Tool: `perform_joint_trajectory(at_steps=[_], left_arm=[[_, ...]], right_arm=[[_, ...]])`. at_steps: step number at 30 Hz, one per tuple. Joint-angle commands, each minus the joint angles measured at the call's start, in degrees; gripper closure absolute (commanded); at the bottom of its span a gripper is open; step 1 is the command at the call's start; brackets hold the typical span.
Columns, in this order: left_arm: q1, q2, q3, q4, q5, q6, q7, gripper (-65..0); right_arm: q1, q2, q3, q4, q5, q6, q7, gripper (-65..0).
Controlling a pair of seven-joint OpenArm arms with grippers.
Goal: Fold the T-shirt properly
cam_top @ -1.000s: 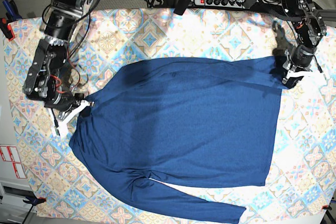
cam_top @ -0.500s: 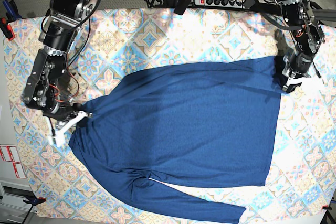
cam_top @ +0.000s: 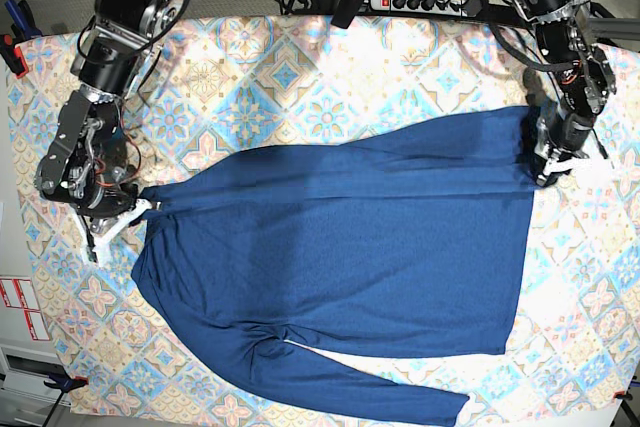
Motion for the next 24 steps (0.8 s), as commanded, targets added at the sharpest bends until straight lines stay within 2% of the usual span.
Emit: perform_joint_trajectory(at_steps=[1,3,6,9,13,18,21,24], left_arm=[[-0.5,-0.8,-0.2,0.9,-0.9,-0.5,-0.7,0.0],[-0.1,-0.8,-0.1,0.9,-0.9,-0.5,-0.3,-0.1],[0.8,-0.9,-0.1,0.9,-1.0,-0.5,1.6,-10.3],[1.0,-1.1,-0.4,0.9,-1.1,-0.5,5.1,-19.5],[2.8,-1.1,-0.7,2.3,-1.2,-0.6,7.2,-19.9],[7.9,-0.8,-0.7,11.8,-3.4,-0.6,7.6,-19.9],[10.4,-1.0,-0.8,12.7,-6.2,-0.4,7.6,-20.5],[11.9,-1.1,-0.8,12.5,-6.2,-0.4,7.2,-20.7]], right_arm=[[0.3,0.7,0.1,1.4,0.6,0.3,0.8,-4.2],[-0.8,0.7,0.1,1.5,0.6,0.3,0.7,-8.3],[-1.2,0.7,0.1,1.6,0.6,0.3,0.6,-12.6],[-1.6,0.7,0.1,2.2,0.6,0.3,0.6,-13.1],[-4.6,0.7,0.1,4.3,0.7,0.3,0.6,-13.1],[-5.8,0.4,0.0,5.1,0.7,0.3,0.6,-13.1],[-6.4,-0.5,-0.4,5.2,0.7,0.3,0.6,-13.1],[-6.5,-0.6,-1.6,5.2,0.7,0.3,0.6,-13.1]])
